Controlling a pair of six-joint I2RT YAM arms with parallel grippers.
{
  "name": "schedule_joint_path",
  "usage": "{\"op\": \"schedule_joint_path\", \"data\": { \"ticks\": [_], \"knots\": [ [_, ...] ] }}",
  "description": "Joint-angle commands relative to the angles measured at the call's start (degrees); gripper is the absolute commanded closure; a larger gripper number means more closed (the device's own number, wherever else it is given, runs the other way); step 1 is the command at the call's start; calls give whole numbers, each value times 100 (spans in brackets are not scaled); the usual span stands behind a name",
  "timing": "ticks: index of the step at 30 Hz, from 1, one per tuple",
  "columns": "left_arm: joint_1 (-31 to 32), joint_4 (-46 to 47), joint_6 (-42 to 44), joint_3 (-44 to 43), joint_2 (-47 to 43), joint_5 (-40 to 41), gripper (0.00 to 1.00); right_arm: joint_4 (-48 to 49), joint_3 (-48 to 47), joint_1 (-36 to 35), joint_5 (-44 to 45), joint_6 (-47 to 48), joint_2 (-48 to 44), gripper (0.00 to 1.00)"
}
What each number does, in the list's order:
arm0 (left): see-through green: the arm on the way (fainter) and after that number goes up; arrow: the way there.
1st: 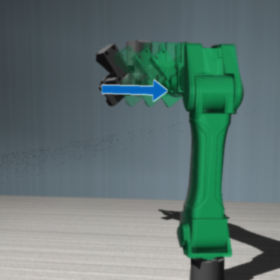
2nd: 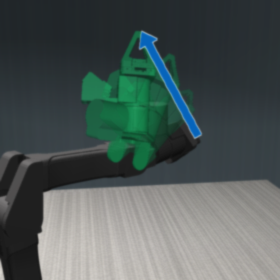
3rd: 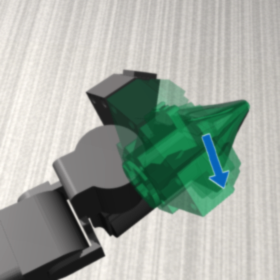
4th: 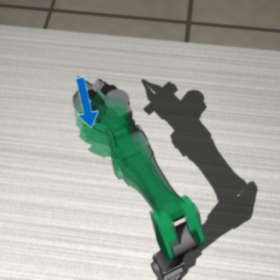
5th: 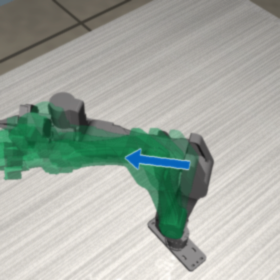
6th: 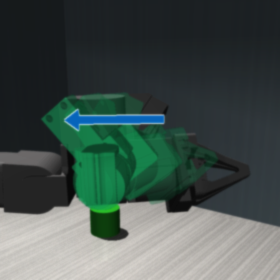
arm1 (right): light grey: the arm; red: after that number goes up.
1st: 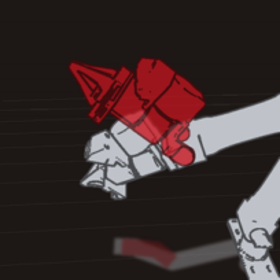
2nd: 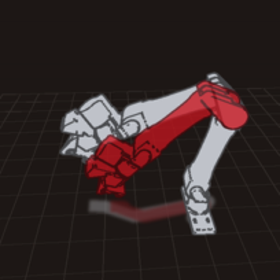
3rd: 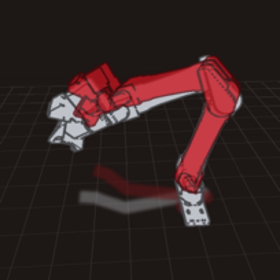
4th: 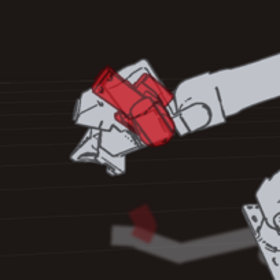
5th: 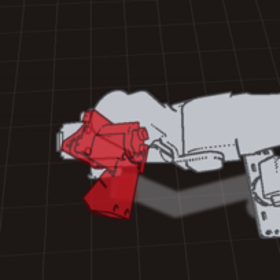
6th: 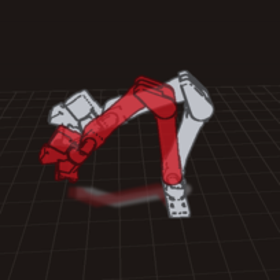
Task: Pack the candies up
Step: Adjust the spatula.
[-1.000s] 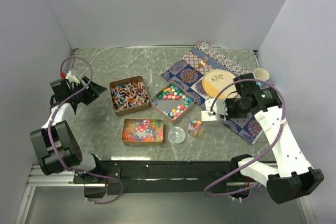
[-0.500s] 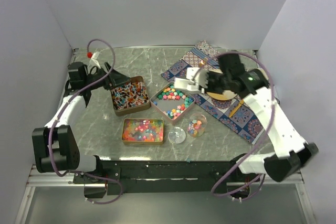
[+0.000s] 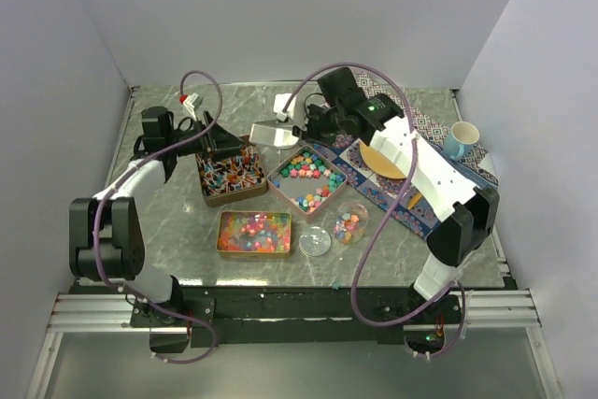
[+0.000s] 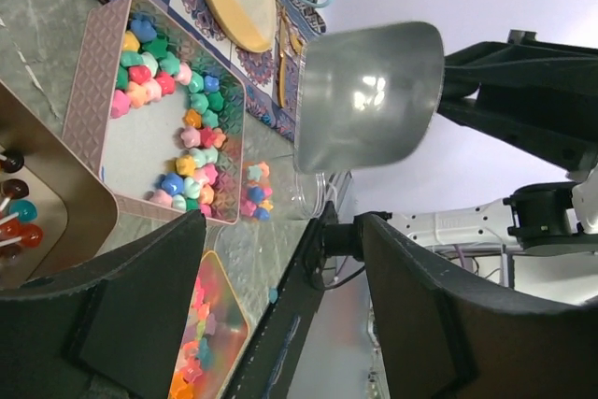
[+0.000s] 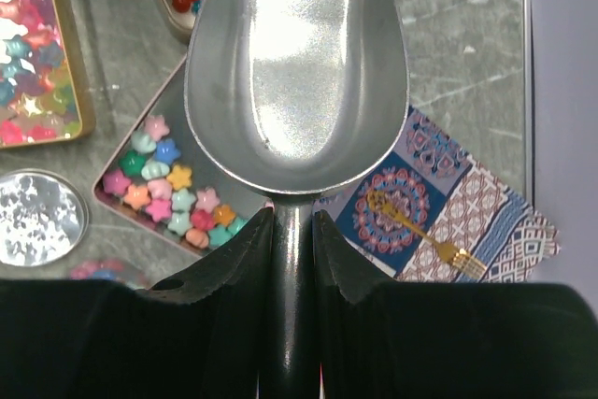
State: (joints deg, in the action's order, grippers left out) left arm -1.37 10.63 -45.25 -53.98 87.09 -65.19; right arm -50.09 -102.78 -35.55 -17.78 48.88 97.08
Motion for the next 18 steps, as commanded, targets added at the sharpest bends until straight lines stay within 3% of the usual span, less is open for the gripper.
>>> {"op": "schedule_joint_path", "data": {
  "ticks": [1,8,15,18],
  "knots": [
    [84,747,-440,-289,264,-249,27,289,-462,-189,-331,-37,57,100],
    [93,1327,-949,-509,625,-372,29,183,-427,-400,-427,227,206,100],
    [286,1828,-1310,-447,810,-776,44,604,-365,-470,-323,-81,311,100],
    [295,1872,-1425,-342,810,-873,46,763,-418,-470,-287,-239,408,100]
  ]
}}
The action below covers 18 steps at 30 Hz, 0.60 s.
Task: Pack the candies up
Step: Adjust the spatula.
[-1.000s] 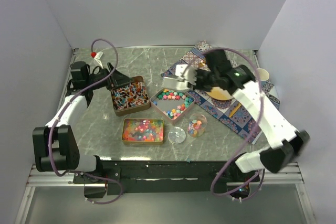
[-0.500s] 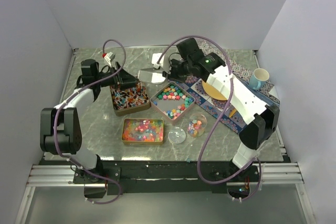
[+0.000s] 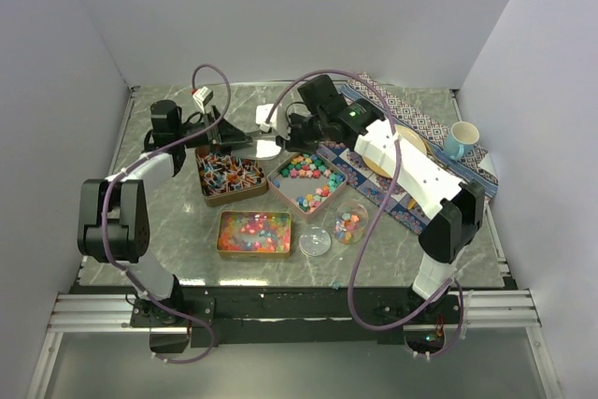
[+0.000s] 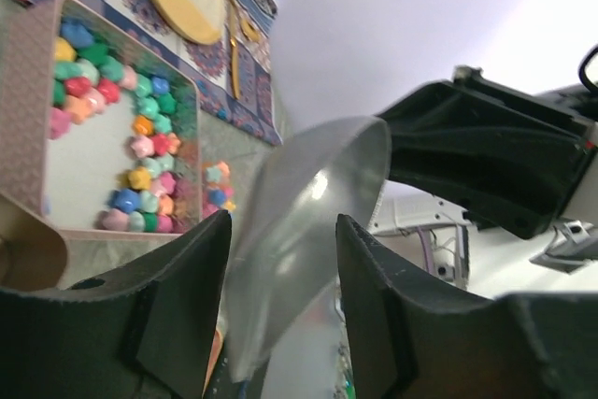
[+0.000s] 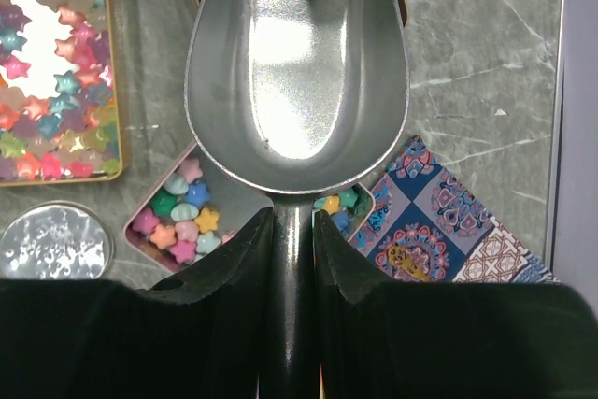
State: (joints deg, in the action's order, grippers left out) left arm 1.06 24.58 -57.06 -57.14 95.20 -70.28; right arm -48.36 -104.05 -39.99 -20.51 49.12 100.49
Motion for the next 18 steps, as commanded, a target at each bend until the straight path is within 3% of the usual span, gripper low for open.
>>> {"op": "schedule_joint_path", "data": {
  "ticks": [1,5,8,10,11,12,14,18],
  "knots": [
    [52,460,-236,1,-27,-372,47,591,-335,-27,-32,-272,111,100],
    [61,678,-384,19,16,-486,55,783,-388,-35,-84,-500,199,100],
    [70,1197,-849,54,113,-626,76,968,-397,-53,-181,-623,243,100],
    [61,1619,-1052,37,192,-723,96,1135,-240,-44,-269,-754,182,99],
    [61,1699,-1175,11,227,-837,99,1336,-160,-53,-278,-833,147,91],
    [70,1821,-1220,-33,279,-890,99,1399,-90,-62,-304,-869,112,70],
    [52,1997,-1404,-34,306,-961,99,1487,95,-53,-322,-957,50,53],
    [52,2165,-1457,19,298,-943,99,1286,148,-36,-427,-1141,85,48]
  ]
}}
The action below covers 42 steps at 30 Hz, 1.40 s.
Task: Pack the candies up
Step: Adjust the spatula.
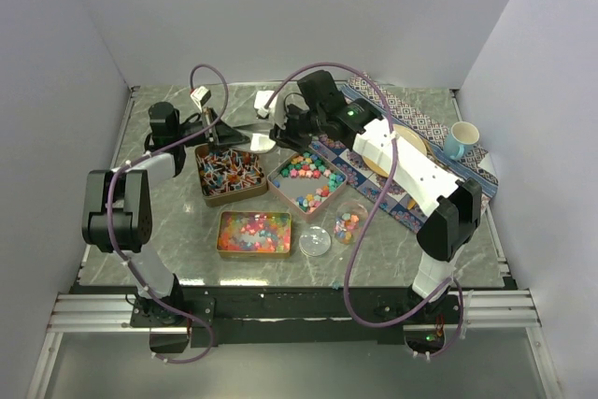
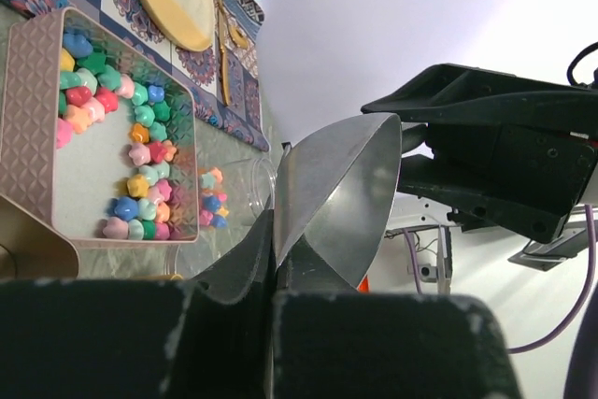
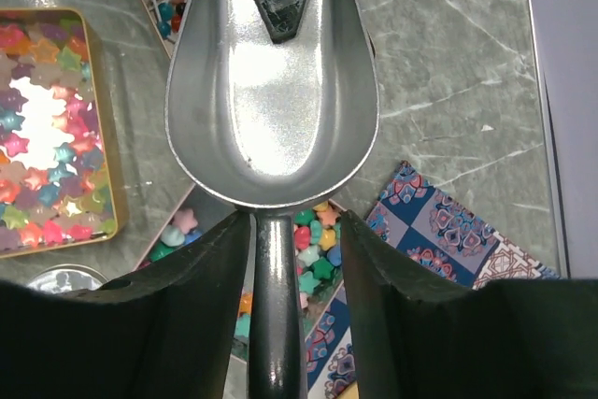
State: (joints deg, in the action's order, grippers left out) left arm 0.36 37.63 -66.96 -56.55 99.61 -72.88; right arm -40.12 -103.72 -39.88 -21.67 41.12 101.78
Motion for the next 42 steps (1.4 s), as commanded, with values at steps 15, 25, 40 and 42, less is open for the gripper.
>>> {"op": "schedule_joint_path", "data": {
  "ticks": [15,25,40,42],
  "knots": [
    [87,-2654,2397,-1121,217,-1457,99,-1095,-633,445,-1305,-184,361,51],
    [52,-1988,1836,-822,146,-1281,99,-1112,-148,472,-927,1,44,52],
    [26,-2057,1853,-848,190,-1072,99,-1200,-350,639,-1163,-245,114,88],
    [17,-2407,2141,-875,155,-773,91,-1226,-403,639,-1330,-184,79,94]
  ]
}}
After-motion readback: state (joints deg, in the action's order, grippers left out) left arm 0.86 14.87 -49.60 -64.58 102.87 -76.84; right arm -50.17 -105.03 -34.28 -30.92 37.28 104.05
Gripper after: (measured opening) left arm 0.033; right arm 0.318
